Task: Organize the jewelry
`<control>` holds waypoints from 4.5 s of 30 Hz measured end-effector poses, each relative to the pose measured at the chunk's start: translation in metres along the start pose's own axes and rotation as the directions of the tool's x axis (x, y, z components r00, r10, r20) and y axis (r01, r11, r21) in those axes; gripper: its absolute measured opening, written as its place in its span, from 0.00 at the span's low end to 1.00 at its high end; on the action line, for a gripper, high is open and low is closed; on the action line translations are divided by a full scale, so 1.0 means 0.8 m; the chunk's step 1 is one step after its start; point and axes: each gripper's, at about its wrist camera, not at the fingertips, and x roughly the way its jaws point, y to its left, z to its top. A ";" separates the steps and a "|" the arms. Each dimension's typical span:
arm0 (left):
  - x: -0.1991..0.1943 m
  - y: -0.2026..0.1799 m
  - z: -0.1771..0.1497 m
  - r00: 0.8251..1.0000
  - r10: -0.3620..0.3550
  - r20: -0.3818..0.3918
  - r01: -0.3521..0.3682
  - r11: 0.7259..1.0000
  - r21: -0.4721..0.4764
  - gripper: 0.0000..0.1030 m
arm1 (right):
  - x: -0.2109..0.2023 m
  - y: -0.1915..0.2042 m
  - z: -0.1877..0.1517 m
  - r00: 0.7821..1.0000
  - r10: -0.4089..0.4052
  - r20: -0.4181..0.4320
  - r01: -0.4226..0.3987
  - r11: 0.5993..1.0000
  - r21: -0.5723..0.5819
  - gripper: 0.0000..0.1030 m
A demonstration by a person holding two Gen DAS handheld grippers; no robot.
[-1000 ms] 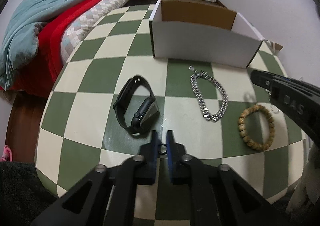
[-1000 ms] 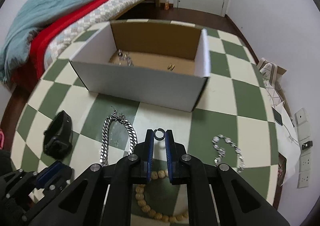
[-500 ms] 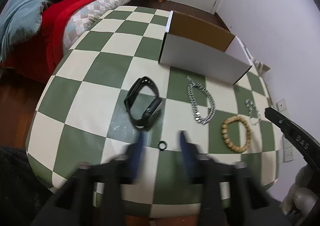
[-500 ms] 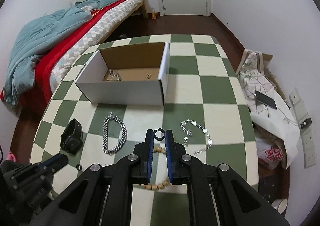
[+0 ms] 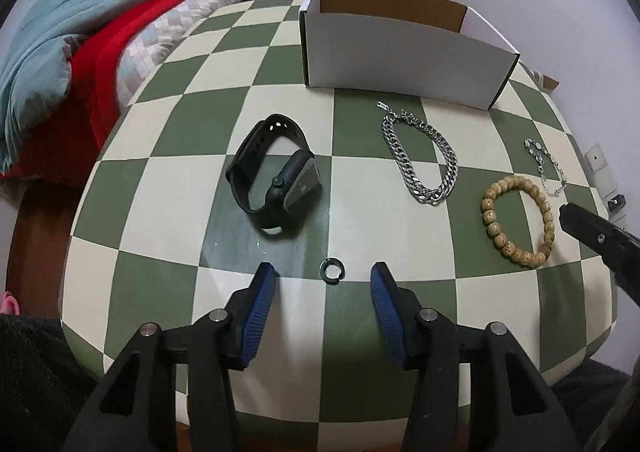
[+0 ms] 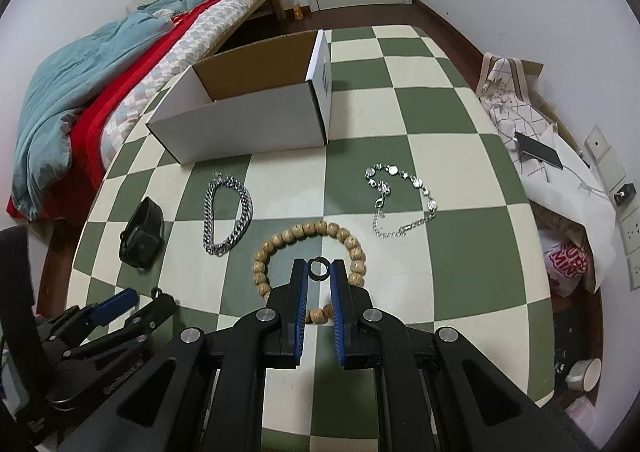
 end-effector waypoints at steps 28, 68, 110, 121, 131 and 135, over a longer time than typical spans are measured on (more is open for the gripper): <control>-0.081 0.001 0.212 0.978 -0.149 0.144 0.151 0.988 -0.003 0.08 | -0.040 0.022 0.125 0.985 0.113 0.133 -0.120 0.992 0.041 0.12; -0.028 0.050 0.263 0.989 0.111 0.103 -0.114 0.993 0.022 0.99 | 0.047 0.049 0.217 0.983 -0.160 -0.093 0.155 0.987 -0.050 0.99; -0.019 0.084 0.114 0.986 0.165 0.007 -0.165 0.985 0.051 0.79 | -0.007 -0.014 0.046 0.974 -0.170 -0.147 0.193 0.968 0.163 0.72; 0.044 0.067 0.111 0.990 0.084 -0.111 -0.076 0.994 0.076 0.27 | 0.048 -0.018 0.019 0.963 -0.191 -0.192 0.226 0.958 0.177 0.55; 0.025 0.062 0.075 0.990 0.088 -0.108 -0.079 0.993 0.085 0.08 | 0.041 -0.016 0.016 0.957 -0.221 -0.190 0.242 0.966 0.093 0.10; 0.022 0.063 0.062 0.990 0.097 -0.100 -0.089 0.993 0.081 0.08 | 0.036 -0.018 0.007 0.957 -0.216 -0.192 0.236 0.968 0.086 0.10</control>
